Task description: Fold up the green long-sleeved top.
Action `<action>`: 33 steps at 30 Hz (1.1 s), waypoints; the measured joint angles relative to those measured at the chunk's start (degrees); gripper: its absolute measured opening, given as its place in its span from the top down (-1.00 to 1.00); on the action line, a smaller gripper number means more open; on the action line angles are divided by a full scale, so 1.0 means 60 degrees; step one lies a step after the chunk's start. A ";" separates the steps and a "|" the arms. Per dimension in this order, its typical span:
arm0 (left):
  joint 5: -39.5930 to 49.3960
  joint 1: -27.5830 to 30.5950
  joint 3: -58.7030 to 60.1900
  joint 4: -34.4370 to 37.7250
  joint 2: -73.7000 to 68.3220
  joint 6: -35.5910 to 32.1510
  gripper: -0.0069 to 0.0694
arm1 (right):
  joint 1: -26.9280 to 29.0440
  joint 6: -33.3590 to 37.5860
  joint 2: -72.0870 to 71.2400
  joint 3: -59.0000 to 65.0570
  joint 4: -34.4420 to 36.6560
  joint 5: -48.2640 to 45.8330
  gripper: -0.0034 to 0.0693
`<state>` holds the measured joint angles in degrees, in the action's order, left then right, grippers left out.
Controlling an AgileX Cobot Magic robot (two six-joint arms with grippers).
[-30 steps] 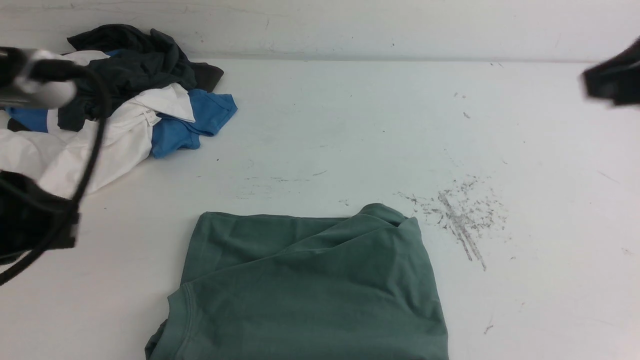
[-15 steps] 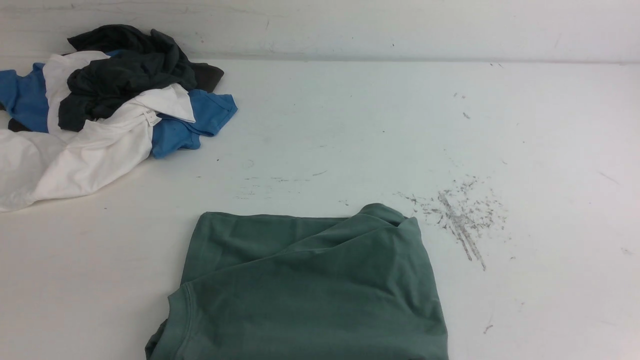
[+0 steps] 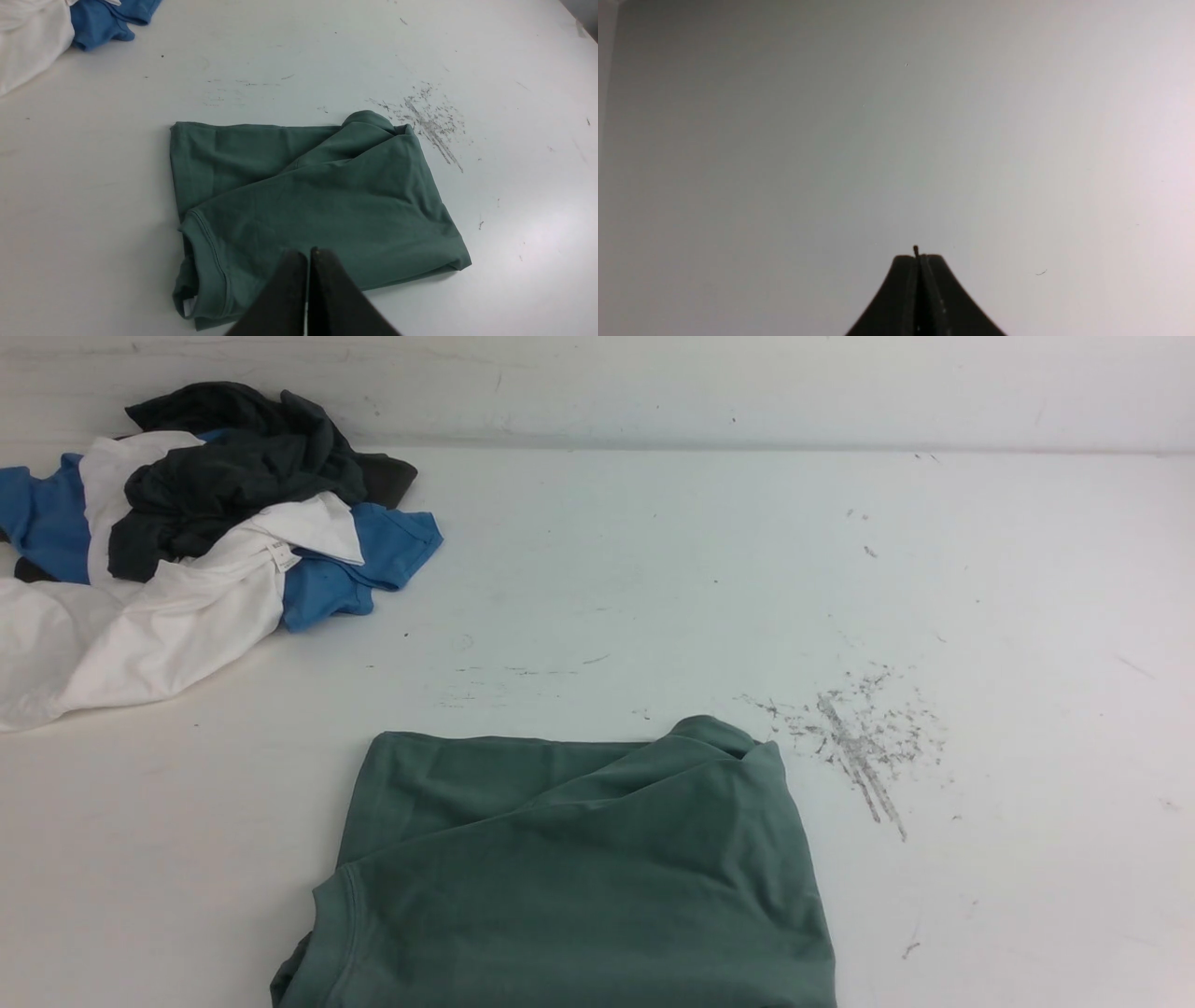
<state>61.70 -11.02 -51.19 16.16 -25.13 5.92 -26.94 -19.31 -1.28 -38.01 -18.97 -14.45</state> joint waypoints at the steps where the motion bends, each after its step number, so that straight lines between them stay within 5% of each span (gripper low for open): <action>1: 0.0000 0.0000 0.0000 0.0000 0.0000 0.0000 0.83 | 0.0000 0.0000 0.0000 0.0011 0.0000 0.0000 0.94; 24: -0.0118 0.0000 0.0058 -0.0403 -0.0011 -0.0351 0.83 | 0.0000 0.0009 0.0000 0.0011 -0.0003 0.0000 0.94; 33: -0.4978 0.0190 0.3825 -0.1239 0.1263 -0.1454 0.83 | 0.0000 0.0009 0.0000 0.0011 -0.0003 0.0009 0.94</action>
<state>31.83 -9.88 -28.24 8.73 -17.56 -2.80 -26.94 -19.26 -1.28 -37.95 -18.99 -14.39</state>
